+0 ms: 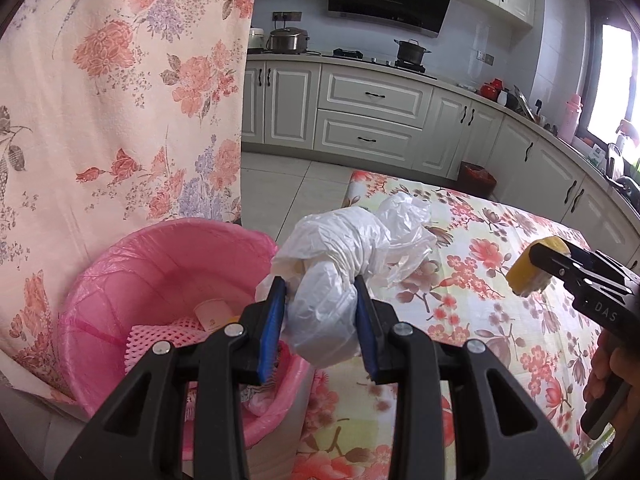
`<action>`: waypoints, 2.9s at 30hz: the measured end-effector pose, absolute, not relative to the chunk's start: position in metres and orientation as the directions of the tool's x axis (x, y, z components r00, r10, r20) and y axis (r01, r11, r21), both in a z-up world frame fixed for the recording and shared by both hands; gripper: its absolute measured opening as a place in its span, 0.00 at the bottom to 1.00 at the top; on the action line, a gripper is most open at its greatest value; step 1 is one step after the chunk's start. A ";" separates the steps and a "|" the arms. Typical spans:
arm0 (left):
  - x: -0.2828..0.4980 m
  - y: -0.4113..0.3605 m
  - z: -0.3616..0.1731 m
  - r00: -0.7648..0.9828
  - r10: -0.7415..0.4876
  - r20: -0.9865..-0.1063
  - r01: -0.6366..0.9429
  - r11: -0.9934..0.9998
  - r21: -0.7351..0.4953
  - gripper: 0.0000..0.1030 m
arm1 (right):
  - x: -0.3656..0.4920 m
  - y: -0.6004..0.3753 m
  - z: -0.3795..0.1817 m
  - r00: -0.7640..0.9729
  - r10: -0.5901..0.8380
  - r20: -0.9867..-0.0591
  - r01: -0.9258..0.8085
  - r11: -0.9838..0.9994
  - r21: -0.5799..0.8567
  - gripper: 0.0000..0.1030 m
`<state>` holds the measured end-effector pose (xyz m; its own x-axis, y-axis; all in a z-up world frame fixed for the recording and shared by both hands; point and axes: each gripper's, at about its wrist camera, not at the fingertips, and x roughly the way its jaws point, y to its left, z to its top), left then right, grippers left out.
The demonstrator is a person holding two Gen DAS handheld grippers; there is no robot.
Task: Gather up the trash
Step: 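Carry the bag with the left gripper and the sponge with the right gripper to the wastebasket, then open the left gripper to drop the bag while the right gripper drops the sponge into the basket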
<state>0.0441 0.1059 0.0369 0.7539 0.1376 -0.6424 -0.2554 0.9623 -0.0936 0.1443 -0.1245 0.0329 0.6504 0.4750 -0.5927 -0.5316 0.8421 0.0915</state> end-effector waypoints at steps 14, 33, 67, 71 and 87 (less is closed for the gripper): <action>0.014 0.146 0.051 0.760 0.203 -0.618 -0.332 0.938 -0.101 0.32 | 0.128 -0.081 0.047 0.620 0.526 -0.583 -0.595 0.799 0.087 0.53; -0.021 0.195 0.054 0.745 0.276 -0.607 -0.425 0.898 -0.114 0.32 | 0.103 -0.010 0.059 0.551 0.599 -0.581 -0.697 0.713 0.073 0.53; -0.031 0.240 0.046 0.702 0.341 -0.625 -0.515 0.849 -0.115 0.34 | 0.081 0.104 0.049 0.426 0.657 -0.622 -0.801 0.594 0.078 0.54; -0.030 0.242 0.045 0.699 0.343 -0.628 -0.516 0.849 -0.111 0.34 | 0.083 0.112 0.048 0.416 0.661 -0.624 -0.802 0.590 0.092 0.54; -0.021 0.252 0.045 0.688 0.349 -0.637 -0.527 0.843 -0.106 0.35 | 0.096 0.127 0.045 0.402 0.666 -0.629 -0.797 0.592 0.118 0.57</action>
